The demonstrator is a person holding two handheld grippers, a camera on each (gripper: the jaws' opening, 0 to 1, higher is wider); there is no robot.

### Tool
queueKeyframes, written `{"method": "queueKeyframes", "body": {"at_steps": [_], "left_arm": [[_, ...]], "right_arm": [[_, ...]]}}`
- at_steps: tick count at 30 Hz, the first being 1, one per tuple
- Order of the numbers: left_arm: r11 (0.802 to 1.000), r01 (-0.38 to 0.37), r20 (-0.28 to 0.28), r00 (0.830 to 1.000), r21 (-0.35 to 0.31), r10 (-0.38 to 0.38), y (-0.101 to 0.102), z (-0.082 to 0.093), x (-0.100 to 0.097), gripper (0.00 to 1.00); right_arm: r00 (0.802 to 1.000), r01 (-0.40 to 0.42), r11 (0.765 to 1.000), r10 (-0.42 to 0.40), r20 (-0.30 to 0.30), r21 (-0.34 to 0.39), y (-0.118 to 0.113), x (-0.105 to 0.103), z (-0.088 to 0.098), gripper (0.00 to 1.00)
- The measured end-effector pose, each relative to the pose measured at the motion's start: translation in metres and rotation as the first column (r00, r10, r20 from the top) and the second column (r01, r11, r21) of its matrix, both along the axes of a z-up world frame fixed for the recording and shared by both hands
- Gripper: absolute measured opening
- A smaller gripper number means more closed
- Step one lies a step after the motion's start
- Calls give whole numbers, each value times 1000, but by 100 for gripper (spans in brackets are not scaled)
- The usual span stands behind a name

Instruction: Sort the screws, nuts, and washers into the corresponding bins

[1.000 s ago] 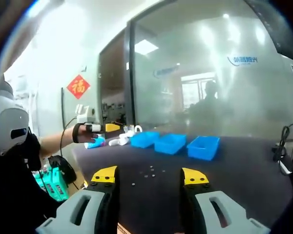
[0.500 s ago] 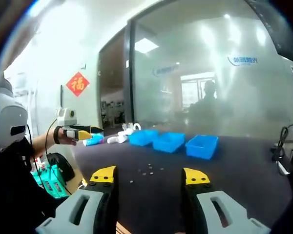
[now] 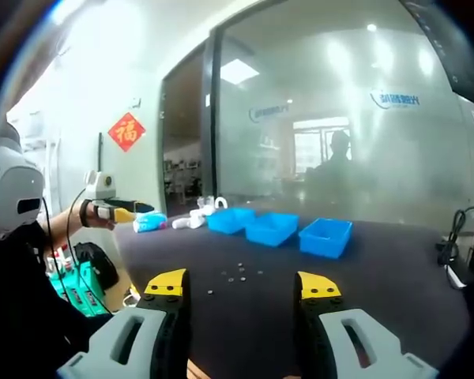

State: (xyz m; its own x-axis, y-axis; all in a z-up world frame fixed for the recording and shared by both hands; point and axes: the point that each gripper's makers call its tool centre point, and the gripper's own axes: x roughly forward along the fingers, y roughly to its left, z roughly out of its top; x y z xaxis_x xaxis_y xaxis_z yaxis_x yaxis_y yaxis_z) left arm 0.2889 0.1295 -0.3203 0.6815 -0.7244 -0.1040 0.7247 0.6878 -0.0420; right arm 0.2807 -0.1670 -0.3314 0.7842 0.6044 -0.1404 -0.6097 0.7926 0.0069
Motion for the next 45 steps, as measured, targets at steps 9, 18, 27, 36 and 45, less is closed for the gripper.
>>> {"method": "queueKeyframes", "body": {"at_steps": [9,18,27,36,45], "left_arm": [[998,54,-17,998,38,-53,-24,-6,-2,47],[993,94,-46,995,72,-91,-45,-16,-4,47],[987,113,-52,993,112,-108,-52,-18,-11,47],[982,121,-98,989,142,-108,-51,-27,-15,47],[971,163,-143,980,173,-139,-68,-42,-2,45]], "right_arm": [[1000,-6,1000,6,-2,-1,1,-1,-1,49],[1000,0,1000,0,-6,9,-4,-2,-3,49],[1000,-3,1000,3,9,13,-4,-4,4,49],[1000,0,1000,-1,7,13,-7,-4,3,49],[1000,4,1000,-4,-19,5,-9,-3,-6,49]]}}
